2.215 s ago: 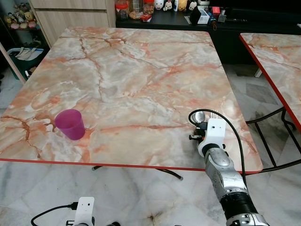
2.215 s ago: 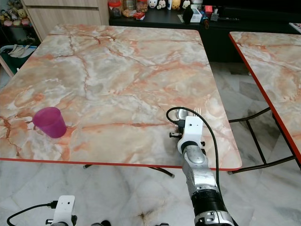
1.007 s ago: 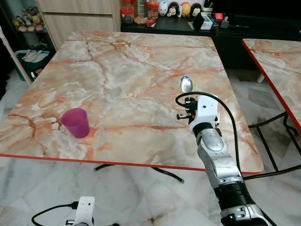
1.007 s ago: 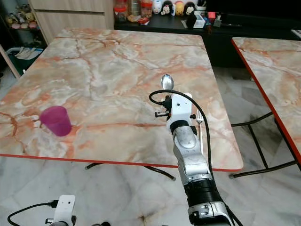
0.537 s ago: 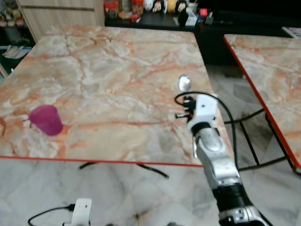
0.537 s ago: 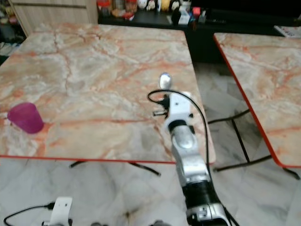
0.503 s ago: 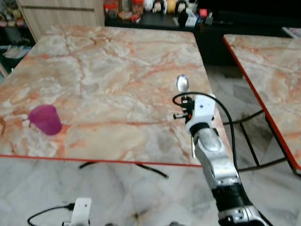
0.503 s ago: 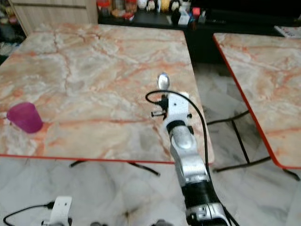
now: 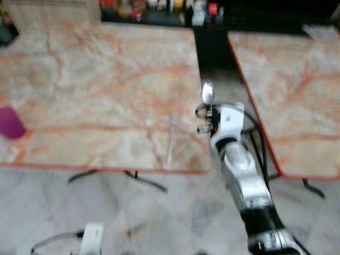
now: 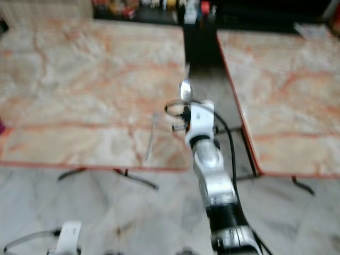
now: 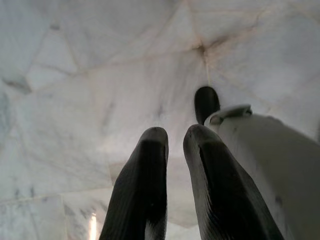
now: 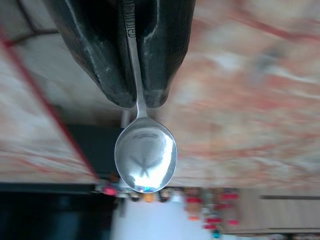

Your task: Setting the table

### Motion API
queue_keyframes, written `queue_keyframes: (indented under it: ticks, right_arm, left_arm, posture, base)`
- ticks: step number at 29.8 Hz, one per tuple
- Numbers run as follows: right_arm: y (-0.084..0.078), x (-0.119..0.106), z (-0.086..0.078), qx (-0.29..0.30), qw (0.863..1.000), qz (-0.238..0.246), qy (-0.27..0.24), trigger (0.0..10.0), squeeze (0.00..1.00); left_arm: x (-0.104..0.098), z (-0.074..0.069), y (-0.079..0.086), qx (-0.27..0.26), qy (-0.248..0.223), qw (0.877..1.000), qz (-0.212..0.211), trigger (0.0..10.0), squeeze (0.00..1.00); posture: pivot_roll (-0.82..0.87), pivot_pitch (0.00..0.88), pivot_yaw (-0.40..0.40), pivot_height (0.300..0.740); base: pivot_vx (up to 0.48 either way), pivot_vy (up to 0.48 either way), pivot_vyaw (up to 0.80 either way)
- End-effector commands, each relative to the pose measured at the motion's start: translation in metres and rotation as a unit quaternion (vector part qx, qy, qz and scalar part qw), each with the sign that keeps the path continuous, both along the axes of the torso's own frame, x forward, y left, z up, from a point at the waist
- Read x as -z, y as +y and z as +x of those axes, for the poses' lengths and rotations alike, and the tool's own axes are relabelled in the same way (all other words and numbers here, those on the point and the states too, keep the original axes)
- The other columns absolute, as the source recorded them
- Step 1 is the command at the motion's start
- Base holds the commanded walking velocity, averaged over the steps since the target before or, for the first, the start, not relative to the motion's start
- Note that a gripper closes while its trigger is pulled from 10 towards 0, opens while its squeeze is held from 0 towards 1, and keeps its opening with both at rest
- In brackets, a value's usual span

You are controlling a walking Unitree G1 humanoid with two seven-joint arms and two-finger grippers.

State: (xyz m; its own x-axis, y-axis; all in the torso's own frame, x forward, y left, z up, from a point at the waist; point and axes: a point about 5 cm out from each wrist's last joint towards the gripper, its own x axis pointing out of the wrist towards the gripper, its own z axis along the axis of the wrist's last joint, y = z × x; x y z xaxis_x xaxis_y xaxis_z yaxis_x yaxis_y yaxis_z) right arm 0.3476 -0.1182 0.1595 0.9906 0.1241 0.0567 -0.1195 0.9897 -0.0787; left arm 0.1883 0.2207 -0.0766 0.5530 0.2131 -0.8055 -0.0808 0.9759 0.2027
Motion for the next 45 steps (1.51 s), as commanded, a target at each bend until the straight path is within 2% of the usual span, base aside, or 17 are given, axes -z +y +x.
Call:
queue_keyframes:
  ticks: [1, 15, 45]
  right_arm:
    - [-0.0078, 0.0041, -0.0013, 0.014, 1.0, 0.002, 0.006, 10.0, 0.0]
    - [-0.0053, 0.0037, -0.0024, 0.005, 1.0, 0.002, 0.002, 10.0, 0.0]
    - [-0.0057, 0.0042, -0.0044, 0.003, 1.0, 0.003, 0.001, 10.0, 0.0]
  left_arm:
    - [0.007, -0.0099, -0.0097, 0.005, 0.019, 1.0, -0.012, 10.0, 0.0]
    - [0.0073, -0.0105, -0.0102, 0.007, 0.018, 1.0, -0.014, 10.0, 0.0]
    - [0.0079, -0.011, -0.013, 0.012, 0.016, 1.0, -0.018, 10.0, 0.0]
  posture:
    - [-0.06, 0.168, -0.035, 0.74]
    - [-0.06, 0.169, -0.033, 0.74]
    - [-0.07, 0.177, -0.034, 0.74]
  base:
    - [0.0, -0.435, 0.0]
    - [0.0, -0.425, 0.0]
    - [0.342, -0.323, 0.0]
